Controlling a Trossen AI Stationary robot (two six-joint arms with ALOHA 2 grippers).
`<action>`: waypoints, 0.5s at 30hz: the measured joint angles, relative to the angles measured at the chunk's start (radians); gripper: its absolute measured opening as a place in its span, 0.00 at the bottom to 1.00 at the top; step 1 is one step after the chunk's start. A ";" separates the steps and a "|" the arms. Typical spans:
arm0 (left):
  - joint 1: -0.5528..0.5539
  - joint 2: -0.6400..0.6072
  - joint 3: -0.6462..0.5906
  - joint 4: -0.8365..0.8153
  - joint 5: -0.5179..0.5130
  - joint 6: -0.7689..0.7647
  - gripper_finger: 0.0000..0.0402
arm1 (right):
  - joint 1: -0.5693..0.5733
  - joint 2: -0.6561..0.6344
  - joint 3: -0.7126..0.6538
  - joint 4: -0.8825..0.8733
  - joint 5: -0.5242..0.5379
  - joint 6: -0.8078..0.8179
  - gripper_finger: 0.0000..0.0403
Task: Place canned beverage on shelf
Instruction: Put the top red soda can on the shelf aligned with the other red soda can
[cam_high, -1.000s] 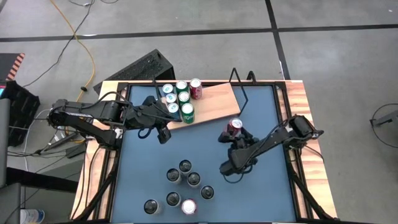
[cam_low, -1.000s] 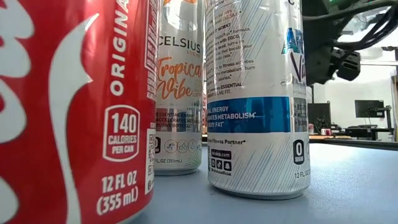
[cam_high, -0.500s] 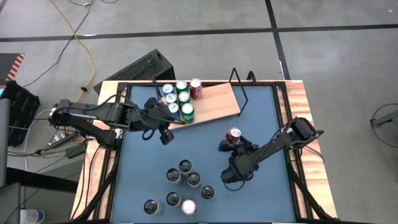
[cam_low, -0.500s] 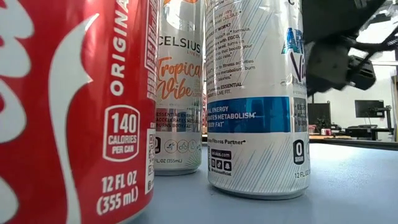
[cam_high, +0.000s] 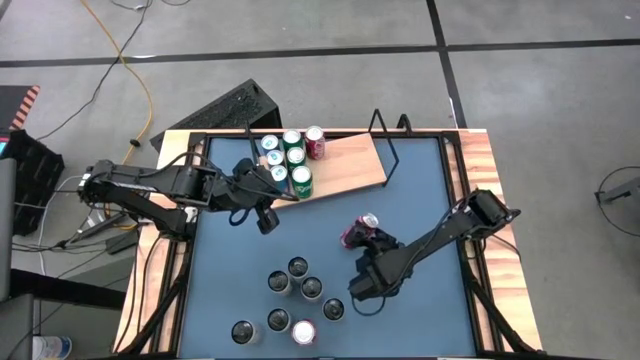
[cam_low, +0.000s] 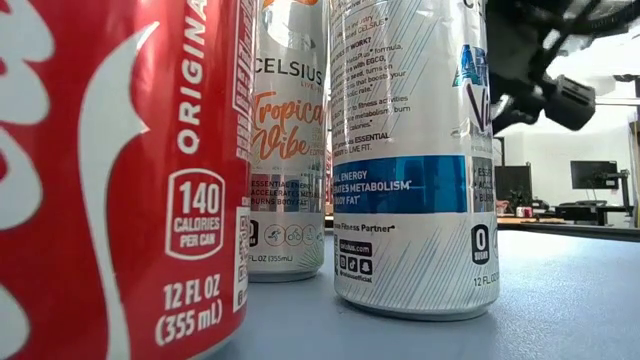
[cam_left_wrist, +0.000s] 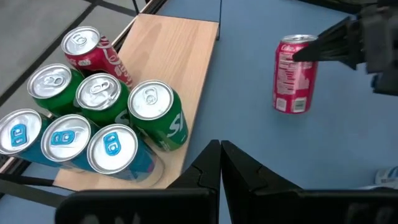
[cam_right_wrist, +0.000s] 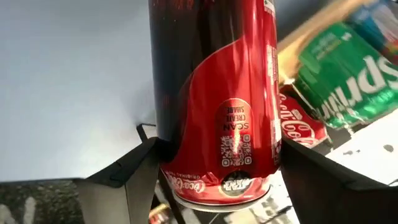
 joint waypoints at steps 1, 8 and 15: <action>0.000 0.000 0.000 0.000 0.000 0.000 0.00 | 0.000 0.000 0.011 -0.002 -0.004 0.017 0.72; 0.000 0.000 0.000 0.000 -0.001 0.016 0.00 | 0.015 0.000 0.096 -0.007 -0.098 0.194 0.79; 0.000 0.000 0.000 0.002 -0.001 0.019 0.00 | 0.004 -0.002 0.190 -0.086 -0.231 0.541 0.84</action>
